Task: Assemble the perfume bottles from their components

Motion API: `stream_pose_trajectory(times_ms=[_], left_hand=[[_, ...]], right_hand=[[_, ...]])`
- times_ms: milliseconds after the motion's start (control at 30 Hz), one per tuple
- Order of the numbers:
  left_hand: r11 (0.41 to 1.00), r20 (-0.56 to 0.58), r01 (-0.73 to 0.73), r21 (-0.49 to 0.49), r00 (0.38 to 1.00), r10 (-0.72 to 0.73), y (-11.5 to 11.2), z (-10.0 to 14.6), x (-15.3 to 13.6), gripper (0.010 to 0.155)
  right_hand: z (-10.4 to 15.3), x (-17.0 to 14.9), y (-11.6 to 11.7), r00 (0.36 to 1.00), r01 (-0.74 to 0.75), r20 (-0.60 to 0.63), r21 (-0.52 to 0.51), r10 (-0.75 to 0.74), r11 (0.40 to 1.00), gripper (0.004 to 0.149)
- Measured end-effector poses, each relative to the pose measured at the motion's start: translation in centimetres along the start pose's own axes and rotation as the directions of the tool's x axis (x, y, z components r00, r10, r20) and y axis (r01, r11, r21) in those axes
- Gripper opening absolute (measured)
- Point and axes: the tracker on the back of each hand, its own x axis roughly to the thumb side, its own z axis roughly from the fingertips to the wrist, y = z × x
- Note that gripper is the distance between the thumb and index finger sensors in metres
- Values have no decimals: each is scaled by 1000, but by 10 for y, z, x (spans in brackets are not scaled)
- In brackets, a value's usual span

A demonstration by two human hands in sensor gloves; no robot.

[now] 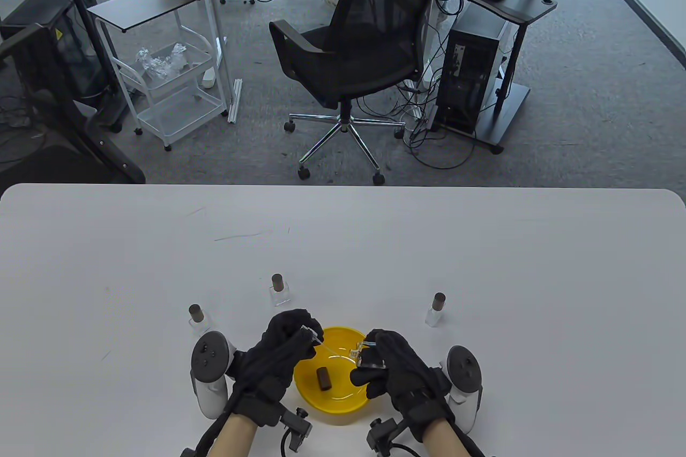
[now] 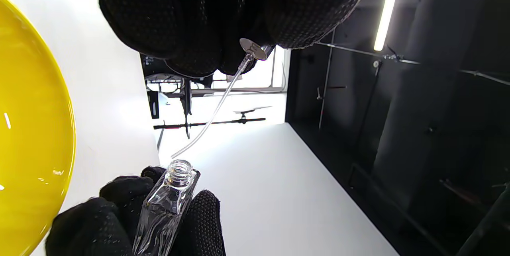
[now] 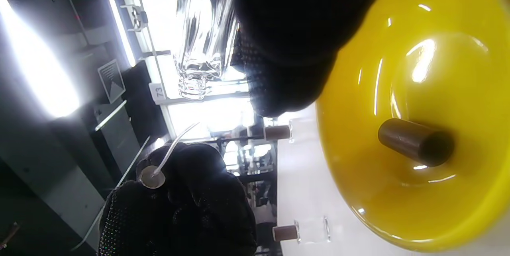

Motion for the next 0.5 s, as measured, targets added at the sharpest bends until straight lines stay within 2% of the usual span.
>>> stream_pose_trajectory(times_ms=[500], left_hand=[[999, 2, -33, -9, 999, 33, -8, 1, -3, 48]], right_hand=[[0, -2, -2, 1000, -12, 5, 20, 11, 1000, 44]])
